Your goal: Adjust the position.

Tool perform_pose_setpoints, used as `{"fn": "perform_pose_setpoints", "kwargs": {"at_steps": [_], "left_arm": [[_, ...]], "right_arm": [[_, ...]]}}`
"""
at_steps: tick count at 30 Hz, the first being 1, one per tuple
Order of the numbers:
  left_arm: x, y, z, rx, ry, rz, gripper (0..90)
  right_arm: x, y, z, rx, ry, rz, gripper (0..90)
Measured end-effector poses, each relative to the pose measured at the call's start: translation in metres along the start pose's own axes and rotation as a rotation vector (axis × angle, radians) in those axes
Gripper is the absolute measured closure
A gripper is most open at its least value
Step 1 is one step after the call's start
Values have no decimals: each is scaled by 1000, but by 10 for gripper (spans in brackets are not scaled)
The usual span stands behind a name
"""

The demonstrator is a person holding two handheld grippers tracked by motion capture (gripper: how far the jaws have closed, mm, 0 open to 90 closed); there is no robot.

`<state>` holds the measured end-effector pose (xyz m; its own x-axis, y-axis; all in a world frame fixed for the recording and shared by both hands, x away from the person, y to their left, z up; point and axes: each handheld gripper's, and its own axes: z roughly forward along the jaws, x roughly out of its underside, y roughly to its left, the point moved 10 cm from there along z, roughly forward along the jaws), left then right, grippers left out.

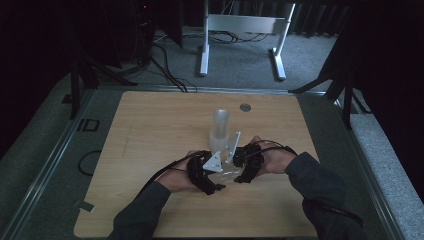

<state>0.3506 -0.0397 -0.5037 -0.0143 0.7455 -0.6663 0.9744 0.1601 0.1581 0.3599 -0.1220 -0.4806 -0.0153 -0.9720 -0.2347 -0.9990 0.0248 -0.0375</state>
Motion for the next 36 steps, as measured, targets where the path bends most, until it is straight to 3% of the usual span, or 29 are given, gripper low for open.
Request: {"fn": "perform_pose_setpoints", "kwargs": {"at_steps": [8, 17, 25, 36], "left_arm": [[-3, 3, -4, 13, -30, -52, 161], [-3, 10, -15, -14, -101, -100, 149], [0, 15, -22, -34, -125, -131, 142], [6, 24, -37, -45, -202, -192, 142]], "right_arm": [[3, -1, 1, 1, -2, -3, 417], [8, -2, 1, 3, -24, 10, 418], [17, -6, 1, 9, -48, 43, 418], [33, -9, 3, 7, -87, 102, 418]]}}
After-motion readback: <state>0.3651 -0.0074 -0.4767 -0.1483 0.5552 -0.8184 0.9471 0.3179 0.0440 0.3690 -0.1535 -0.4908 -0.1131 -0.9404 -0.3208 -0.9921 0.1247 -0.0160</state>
